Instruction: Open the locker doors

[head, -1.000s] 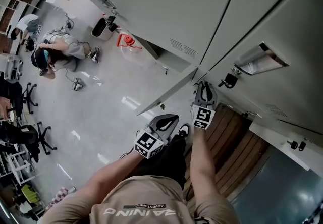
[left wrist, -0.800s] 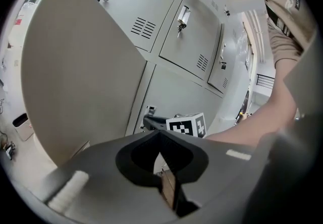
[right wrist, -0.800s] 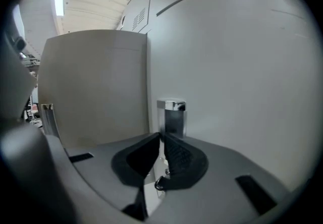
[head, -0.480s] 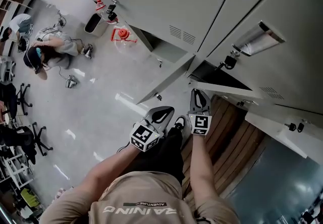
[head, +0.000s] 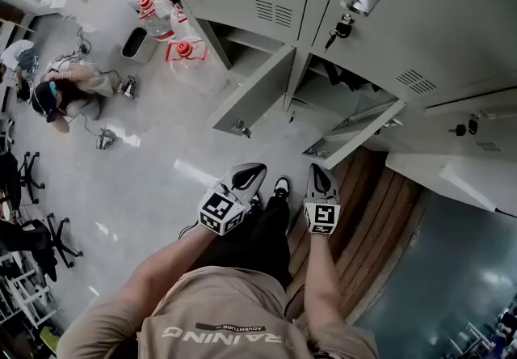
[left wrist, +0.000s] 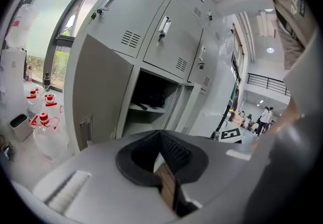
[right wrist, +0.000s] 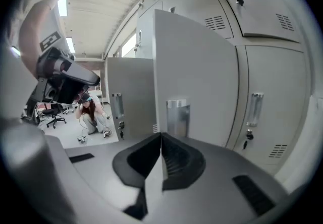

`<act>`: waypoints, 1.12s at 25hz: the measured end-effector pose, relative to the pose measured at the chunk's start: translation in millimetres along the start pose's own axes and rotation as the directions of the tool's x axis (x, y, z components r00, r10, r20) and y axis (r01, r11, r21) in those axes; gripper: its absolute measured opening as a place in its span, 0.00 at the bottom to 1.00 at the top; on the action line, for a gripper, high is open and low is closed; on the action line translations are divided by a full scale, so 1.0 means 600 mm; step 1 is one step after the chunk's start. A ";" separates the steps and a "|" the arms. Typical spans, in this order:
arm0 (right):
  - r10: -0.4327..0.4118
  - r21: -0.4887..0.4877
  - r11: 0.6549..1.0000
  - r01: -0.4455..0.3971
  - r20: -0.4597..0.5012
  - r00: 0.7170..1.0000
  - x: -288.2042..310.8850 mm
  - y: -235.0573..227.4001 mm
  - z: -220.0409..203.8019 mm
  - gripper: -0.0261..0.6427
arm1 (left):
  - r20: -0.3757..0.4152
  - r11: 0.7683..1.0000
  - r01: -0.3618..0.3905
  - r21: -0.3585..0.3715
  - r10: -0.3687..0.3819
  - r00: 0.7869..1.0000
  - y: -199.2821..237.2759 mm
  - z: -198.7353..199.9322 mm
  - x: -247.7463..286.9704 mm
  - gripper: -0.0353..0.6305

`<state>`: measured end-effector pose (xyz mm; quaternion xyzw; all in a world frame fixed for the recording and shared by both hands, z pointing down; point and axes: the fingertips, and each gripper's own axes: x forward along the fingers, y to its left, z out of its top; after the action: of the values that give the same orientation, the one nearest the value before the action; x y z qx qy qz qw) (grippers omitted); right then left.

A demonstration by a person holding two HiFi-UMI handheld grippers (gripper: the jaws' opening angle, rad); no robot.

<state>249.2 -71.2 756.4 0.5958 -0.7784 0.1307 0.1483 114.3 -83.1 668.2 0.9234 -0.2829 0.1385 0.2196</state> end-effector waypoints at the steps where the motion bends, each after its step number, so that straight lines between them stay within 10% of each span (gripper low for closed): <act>1: -0.005 0.002 1.000 0.005 -0.009 1.000 -0.017 0.003 -0.009 0.06 | -0.006 1.000 0.003 0.001 -0.003 1.000 -0.008 -0.008 -0.006 0.06; 18: 0.062 -0.077 0.995 -0.061 0.020 0.998 -0.173 -0.028 0.014 0.06 | 0.040 1.000 -0.019 0.017 0.019 0.999 -0.166 -0.027 -0.067 0.06; 28: 0.014 0.057 0.998 -0.018 0.076 0.997 -0.321 0.049 0.120 0.06 | 0.149 0.997 -0.078 0.017 0.074 0.986 -0.219 0.039 -0.176 0.06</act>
<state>263.0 80.0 614.5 0.5982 -0.7840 0.1319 0.1007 109.4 52.0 565.2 0.9220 -0.3319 0.0810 0.1822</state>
